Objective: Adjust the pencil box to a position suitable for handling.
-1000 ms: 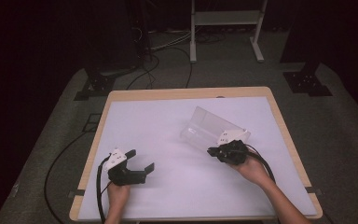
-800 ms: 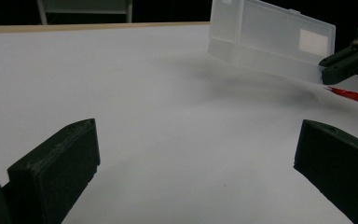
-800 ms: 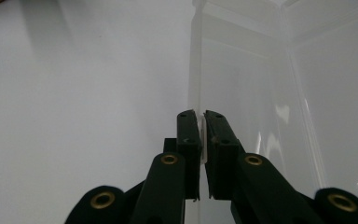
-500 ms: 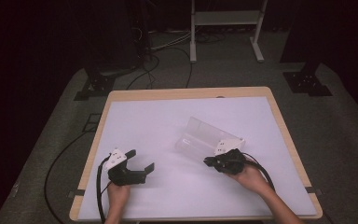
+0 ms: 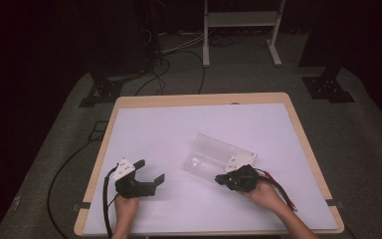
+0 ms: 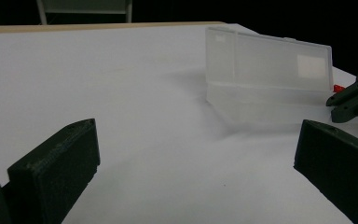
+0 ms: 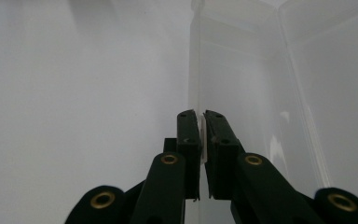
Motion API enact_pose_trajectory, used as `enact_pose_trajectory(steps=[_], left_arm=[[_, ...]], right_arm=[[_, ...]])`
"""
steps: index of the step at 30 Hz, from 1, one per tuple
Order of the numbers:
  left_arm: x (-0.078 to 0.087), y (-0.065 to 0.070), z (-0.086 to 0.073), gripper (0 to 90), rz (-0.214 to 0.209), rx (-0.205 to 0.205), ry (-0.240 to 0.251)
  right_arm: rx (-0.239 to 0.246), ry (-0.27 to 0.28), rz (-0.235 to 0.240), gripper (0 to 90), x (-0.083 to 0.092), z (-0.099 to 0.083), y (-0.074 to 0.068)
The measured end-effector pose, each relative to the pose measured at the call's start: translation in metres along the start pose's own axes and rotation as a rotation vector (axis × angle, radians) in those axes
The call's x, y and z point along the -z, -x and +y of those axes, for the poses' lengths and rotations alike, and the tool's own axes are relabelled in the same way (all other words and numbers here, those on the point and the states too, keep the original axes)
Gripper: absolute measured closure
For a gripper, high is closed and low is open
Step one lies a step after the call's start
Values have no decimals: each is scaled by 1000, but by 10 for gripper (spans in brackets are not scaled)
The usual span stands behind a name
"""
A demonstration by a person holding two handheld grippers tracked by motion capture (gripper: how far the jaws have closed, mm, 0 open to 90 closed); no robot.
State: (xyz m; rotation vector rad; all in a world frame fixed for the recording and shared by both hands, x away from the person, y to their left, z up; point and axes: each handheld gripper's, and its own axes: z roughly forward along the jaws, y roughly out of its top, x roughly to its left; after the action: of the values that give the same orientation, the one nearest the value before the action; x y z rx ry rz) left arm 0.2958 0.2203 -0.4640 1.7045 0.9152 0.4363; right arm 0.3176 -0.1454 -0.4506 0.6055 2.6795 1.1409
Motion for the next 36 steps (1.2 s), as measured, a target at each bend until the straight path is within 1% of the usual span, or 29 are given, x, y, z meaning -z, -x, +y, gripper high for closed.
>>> enact_pose_trajectory(steps=[5,14,21,27,32,34,35,36], left_arm=[[0,0,0,0,-1,-2,-1],[0,0,0,0,1,0,-1],[0,0,0,0,2,-1,-2],[0,0,0,0,2,-3,-2],[0,0,0,0,3,-3,-3],[0,0,0,0,3,-3,-3],[0,0,0,0,3,-3,-3],[0,0,0,0,3,-3,-3]], right_arm=[[-13,-7,19,851,-3,-2,-1],[-36,-5,40,851,-6,-5,1],[-65,-2,59,842,-9,-10,2],[-94,-6,82,802,-8,-14,5],[-93,-10,79,783,-9,-15,5],[-98,-9,83,766,-8,-14,4],[-93,-9,83,741,-8,-14,4],[-93,-9,83,741,-8,-14,4]])
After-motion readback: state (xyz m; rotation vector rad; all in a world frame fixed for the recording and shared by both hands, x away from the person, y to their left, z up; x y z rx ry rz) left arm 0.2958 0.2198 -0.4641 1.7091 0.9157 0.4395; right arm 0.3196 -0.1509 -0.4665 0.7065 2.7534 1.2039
